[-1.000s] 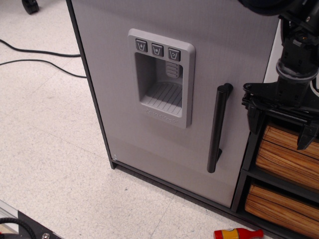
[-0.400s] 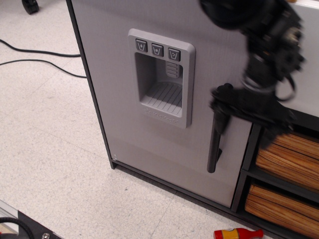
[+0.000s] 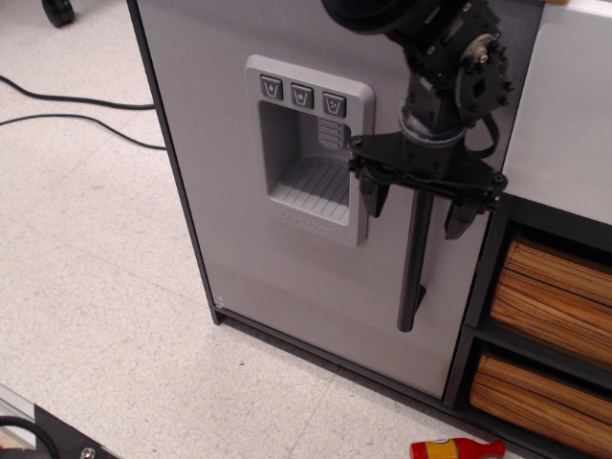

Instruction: Open fridge

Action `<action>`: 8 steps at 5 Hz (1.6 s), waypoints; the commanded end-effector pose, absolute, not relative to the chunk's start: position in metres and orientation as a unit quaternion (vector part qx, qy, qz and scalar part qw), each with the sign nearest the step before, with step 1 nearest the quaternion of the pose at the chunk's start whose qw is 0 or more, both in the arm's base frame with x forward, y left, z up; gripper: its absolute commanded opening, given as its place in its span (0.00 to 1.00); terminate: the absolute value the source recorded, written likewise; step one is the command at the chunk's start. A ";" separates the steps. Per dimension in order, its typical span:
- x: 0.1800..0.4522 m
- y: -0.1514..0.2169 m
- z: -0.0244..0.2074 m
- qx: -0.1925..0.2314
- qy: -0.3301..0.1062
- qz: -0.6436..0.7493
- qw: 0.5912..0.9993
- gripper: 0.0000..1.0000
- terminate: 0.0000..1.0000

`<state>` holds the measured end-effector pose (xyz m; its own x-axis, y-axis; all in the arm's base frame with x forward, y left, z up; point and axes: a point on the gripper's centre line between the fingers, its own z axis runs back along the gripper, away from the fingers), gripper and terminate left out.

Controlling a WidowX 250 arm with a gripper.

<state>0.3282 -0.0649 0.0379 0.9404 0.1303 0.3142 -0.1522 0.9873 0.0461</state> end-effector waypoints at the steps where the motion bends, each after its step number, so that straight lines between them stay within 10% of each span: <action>1: 0.352 -0.064 0.059 0.015 -0.193 0.058 0.979 1.00 0.00; 3: 0.368 -0.072 0.058 -0.012 -0.182 0.015 0.983 1.00 0.00; 4: 0.365 -0.072 0.058 -0.023 -0.184 -0.017 0.982 0.00 0.00; 8: 0.297 -0.064 0.055 -0.020 -0.177 -0.056 0.982 0.00 0.00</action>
<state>0.2914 -0.0561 0.0377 0.9510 -0.0958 0.2941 0.1029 0.9947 -0.0088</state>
